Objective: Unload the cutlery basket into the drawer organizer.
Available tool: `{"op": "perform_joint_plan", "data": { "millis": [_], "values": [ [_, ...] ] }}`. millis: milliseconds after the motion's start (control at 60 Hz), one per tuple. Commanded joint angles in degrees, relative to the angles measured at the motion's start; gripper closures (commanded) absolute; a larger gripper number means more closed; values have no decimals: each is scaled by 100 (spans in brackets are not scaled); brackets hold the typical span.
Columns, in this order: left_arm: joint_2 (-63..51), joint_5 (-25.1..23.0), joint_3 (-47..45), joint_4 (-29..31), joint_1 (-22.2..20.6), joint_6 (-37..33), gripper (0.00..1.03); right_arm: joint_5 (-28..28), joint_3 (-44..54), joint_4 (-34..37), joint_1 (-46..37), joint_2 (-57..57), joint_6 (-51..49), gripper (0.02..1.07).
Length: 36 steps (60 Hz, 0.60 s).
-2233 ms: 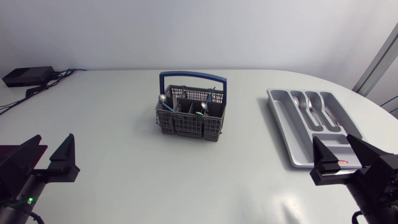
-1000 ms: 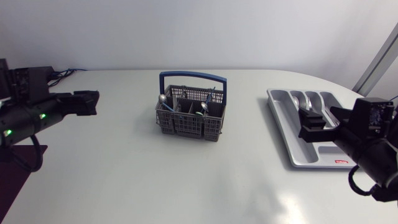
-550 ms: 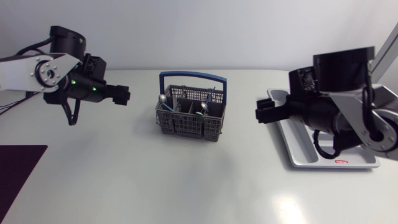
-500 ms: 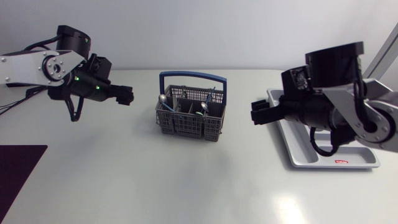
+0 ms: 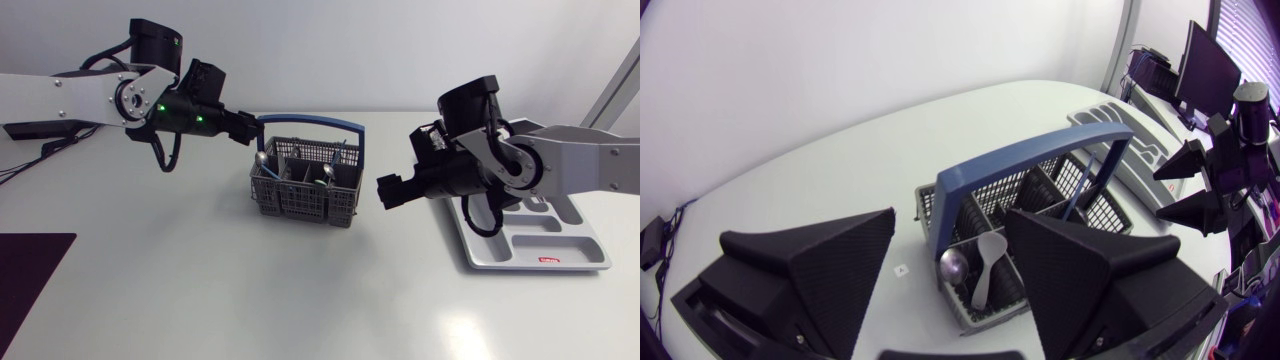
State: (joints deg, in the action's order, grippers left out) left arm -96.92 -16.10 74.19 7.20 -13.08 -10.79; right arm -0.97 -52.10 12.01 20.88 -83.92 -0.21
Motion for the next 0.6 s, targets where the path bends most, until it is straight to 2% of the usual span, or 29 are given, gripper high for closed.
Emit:
{"op": "perform_joint_plan", "data": {
  "millis": [0, 83, 450, 583],
  "values": [
    [-28, 124, -291, -316, -116, -134, 45, -35, -29, 29, -23, 34, -23, 6],
    [-134, 546, -388, -720, -256, -161, 51, -35, -29, 29, -41, 69, -23, 6],
    [-767, 1434, -186, -1072, -608, -240, 53, -35, 86, 21, -76, 236, -23, 6],
    [-881, 1443, -98, -1124, -590, -169, 69, -35, 138, 21, -76, 324, -32, 6]
  ]
}}
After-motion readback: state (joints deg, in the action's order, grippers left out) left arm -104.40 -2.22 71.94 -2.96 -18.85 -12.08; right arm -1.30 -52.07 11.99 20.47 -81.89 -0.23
